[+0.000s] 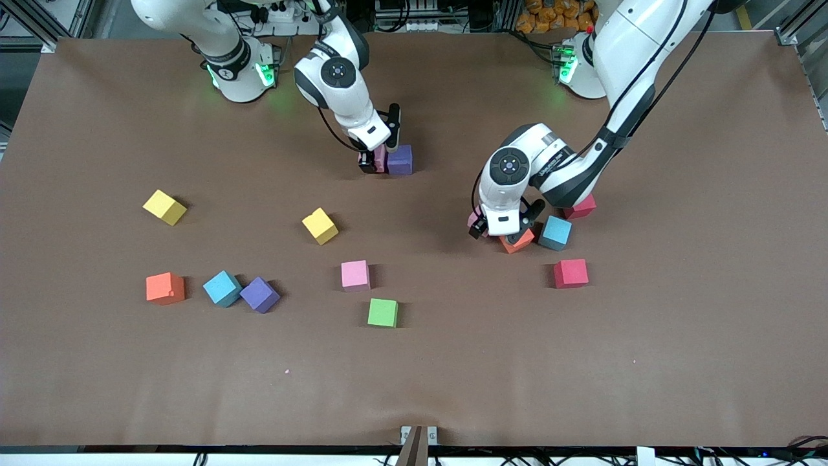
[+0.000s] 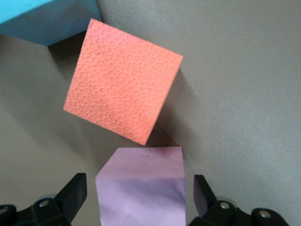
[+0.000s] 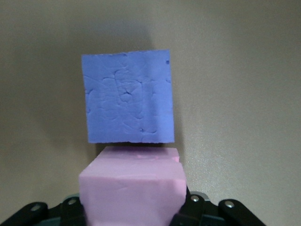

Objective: Form number 2 with 11 blocks

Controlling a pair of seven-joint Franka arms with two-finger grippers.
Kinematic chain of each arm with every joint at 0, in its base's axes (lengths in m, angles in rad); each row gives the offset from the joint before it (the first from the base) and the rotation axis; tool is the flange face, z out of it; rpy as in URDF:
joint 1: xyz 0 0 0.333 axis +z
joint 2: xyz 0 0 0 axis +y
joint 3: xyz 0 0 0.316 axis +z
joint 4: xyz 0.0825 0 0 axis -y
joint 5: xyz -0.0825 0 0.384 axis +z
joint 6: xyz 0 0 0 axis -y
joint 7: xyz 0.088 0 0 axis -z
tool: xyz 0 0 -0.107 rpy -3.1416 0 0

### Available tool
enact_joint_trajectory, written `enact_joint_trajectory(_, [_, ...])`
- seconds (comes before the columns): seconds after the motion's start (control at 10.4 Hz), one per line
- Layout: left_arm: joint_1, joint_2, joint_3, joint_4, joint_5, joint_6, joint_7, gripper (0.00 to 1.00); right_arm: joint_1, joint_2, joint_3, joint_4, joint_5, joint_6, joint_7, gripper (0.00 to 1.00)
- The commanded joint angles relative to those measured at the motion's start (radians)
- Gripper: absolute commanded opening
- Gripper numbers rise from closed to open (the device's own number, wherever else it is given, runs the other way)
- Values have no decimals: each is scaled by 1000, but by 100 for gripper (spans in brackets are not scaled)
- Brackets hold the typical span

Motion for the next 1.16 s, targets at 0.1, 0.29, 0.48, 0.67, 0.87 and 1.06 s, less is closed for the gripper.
enact_joint_trajectory(0.1, [-1,19,-7,-12,35,33,-58,100,14,23,-6,22,15,0,23,17])
enact_joint_trajectory(0.29, [-2,24,-7,-12,44,33,-60,100,18,44,-6,42,15,2,23,17])
enact_joint_trajectory(0.48, [2,24,-7,-10,46,33,-62,100,26,58,-6,65,14,0,23,18])
enact_joint_trajectory(0.67, [4,22,-7,-10,46,33,-62,76,38,82,-9,78,14,2,24,19])
enact_joint_trajectory(0.87, [5,18,-9,-7,46,33,-62,49,38,90,-11,78,10,2,24,19])
enact_joint_trajectory(1.06, [8,2,-9,-7,46,24,-93,46,38,93,-9,78,10,2,24,19])
